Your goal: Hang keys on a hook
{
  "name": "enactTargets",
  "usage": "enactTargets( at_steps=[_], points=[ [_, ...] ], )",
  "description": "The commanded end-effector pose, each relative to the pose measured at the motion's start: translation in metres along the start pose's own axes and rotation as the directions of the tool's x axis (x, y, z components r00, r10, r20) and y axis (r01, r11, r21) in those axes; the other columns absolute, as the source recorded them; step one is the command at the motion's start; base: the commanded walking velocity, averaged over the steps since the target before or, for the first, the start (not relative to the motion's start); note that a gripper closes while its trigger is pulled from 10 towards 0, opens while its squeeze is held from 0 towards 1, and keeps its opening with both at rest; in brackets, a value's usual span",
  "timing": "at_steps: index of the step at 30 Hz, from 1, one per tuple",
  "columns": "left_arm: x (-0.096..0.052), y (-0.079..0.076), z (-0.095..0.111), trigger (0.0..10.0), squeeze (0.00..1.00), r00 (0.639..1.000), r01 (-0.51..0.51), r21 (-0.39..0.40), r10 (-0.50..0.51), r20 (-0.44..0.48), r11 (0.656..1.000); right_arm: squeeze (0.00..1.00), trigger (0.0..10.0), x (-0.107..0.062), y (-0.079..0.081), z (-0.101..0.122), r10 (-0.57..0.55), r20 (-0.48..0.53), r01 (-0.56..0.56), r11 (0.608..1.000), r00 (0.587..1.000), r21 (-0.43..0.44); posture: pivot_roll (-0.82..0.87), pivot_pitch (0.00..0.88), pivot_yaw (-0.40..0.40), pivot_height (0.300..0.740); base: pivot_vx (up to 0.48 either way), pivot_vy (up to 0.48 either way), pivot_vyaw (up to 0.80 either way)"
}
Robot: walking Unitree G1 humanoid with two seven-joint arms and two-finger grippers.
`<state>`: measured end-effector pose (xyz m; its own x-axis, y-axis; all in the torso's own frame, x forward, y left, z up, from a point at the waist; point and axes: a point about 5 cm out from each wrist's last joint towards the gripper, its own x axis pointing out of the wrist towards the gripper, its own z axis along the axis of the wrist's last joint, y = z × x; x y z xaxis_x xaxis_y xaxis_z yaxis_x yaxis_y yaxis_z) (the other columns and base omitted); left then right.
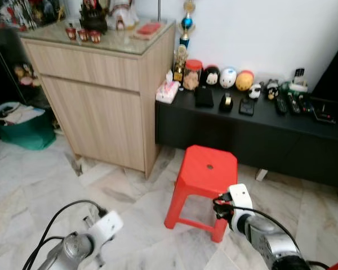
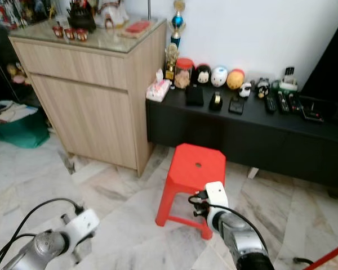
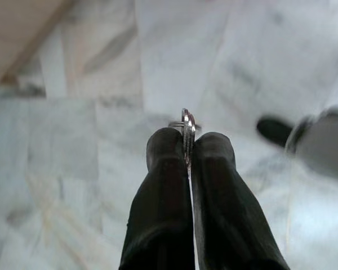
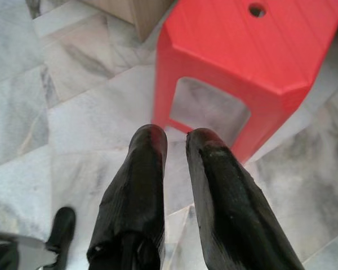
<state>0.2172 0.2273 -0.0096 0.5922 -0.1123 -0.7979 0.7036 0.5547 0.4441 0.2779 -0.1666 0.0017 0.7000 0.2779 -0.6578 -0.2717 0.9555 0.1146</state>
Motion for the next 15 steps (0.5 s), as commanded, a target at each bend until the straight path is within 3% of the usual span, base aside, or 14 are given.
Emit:
enactTargets(
  at_steps=[1, 2, 4, 5, 8, 11, 15],
  points=[
    [-0.004, 0.016, 0.029, 10.0, 0.0, 0.979, -0.118, -0.043, 0.124, 0.164, 0.992, 0.0, 10.0, -0.002, -0.005, 0.007, -0.016, 0.033, 0.016, 1.0, 0.999, -0.004, 0.01, 0.0, -0.092, 0.74, 0.0, 0.0, 0.0],
    [-0.007, 0.024, 0.038, 10.0, 0.0, 0.963, -0.163, -0.066, 0.174, 0.207, 0.984, 0.0, 10.0, -0.002, -0.006, 0.008, -0.015, 0.039, 0.016, 1.0, 0.999, -0.006, 0.01, 0.0, -0.092, 0.74, 0.0, 0.0, 0.0],
    [-0.016, 0.041, 0.057, 10.0, 0.0, 0.916, -0.204, -0.224, 0.266, 0.299, 0.953, 0.0, 10.0, -0.001, -0.006, 0.013, -0.011, 0.05, 0.011, 1.0, 0.999, -0.01, 0.01, 0.0, -0.094, 0.74, 0.0, 0.0, 0.0],
    [-0.023, 0.046, 0.071, 10.0, 0.0, 0.879, -0.164, -0.266, 0.263, 0.398, 0.95, 0.0, 10.0, -0.001, -0.005, 0.016, -0.006, 0.057, 0.007, 1.0, 0.998, -0.016, 0.01, 0.0, -0.094, 0.74, 0.0, 0.0, 0.0],
    [-0.032, 0.051, 0.087, 10.0, 0.0, 0.83, -0.129, -0.25, 0.243, 0.502, 0.959, 0.0, 10.0, 0.0, -0.003, 0.022, 0.001, 0.077, 0.001, 1.0, 0.997, -0.022, 0.01, 0.0, -0.09, 0.74, 0.0, 0.0, 0.0],
    [-0.042, 0.061, 0.1, 10.0, 0.0, 0.77, -0.129, -0.316, 0.296, 0.565, 0.94, 0.0, 10.0, 0.001, 0.0, 0.028, 0.012, 0.102, -0.011, 1.0, 0.995, -0.016, 0.01, 0.0, -0.088, 0.74, 0.0, 0.0, 0.0],
    [-0.047, 0.06, 0.109, 10.0, 0.0, 0.728, -0.094, -0.347, 0.302, 0.615, 0.933, 0.0, 10.0, 0.001, 0.001, 0.025, 0.013, 0.101, -0.013, 1.0, 0.995, -0.009, 0.01, 0.0, -0.089, 0.74, 0.0, 0.0, 0.0]
  ],
)
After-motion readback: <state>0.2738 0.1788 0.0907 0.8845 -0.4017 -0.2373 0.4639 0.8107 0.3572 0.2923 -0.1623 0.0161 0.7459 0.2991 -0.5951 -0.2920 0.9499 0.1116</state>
